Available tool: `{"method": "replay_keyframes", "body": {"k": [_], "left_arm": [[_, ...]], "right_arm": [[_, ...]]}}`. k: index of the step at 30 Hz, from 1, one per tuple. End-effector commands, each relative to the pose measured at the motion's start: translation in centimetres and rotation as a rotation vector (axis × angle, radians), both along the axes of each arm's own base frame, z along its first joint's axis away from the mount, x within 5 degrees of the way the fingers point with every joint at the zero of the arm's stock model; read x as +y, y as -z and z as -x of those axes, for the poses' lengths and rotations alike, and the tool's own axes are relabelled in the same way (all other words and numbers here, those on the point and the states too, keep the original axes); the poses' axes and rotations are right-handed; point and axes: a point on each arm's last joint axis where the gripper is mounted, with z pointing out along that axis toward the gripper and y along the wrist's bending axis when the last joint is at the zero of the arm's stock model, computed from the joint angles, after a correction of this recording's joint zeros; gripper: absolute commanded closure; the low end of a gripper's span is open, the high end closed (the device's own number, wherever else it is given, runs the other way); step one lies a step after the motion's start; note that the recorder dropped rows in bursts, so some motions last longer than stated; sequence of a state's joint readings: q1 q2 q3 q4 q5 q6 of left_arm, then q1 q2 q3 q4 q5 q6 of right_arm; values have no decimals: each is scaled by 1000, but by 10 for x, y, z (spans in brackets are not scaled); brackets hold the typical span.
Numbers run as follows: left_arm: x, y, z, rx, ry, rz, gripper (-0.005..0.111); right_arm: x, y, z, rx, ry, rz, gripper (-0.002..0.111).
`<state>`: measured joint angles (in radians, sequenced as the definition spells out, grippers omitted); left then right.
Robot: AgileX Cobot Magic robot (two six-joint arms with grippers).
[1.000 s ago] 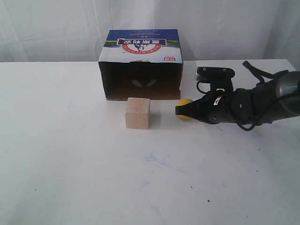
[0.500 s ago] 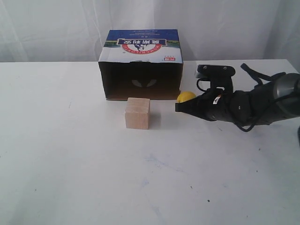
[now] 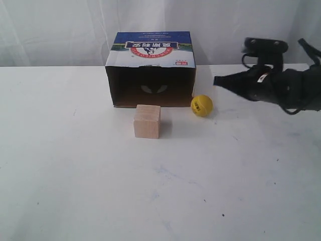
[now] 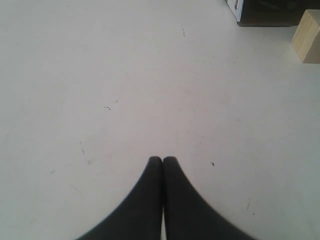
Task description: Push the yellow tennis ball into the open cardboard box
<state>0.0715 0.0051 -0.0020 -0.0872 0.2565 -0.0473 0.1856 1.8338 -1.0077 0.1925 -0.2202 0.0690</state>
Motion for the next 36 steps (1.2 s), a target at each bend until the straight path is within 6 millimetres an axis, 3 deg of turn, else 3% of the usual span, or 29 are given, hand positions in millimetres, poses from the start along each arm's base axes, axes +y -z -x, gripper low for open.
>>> {"method": "replay_keyframes", "body": {"k": [1,8,13,18,21,24,27,30,36], "left_arm": [[-1,0,0,-4,5,9,107],[-1,0,0,-4,5,9,107],[-1,0,0,-4,5,9,107],[-1,0,0,-4,5,9,107],[-1,0,0,-4,5,9,107],[-1,0,0,-4,5,9,107],[-1,0,0,-4,5,9,107],[-1,0,0,-4,5,9,107],[-1,0,0,-4,5,9,107]], "right_arm": [[-20,-1,-29,-13,46,-26,108],[-9,2,-63,18,-13,17,108],[-8,11,-70,27,-11,12,108],[-8,13,-69,27,-17,19,108],[-10,9,-61,121,-11,52,108],[-8,-1,-44,258,-98,208,108],[-1,-16,-40,245,-195,316,108],[2,-24,-52,211,-203,330,108],[-2,-31,-88,379,-224,224,108]]}}
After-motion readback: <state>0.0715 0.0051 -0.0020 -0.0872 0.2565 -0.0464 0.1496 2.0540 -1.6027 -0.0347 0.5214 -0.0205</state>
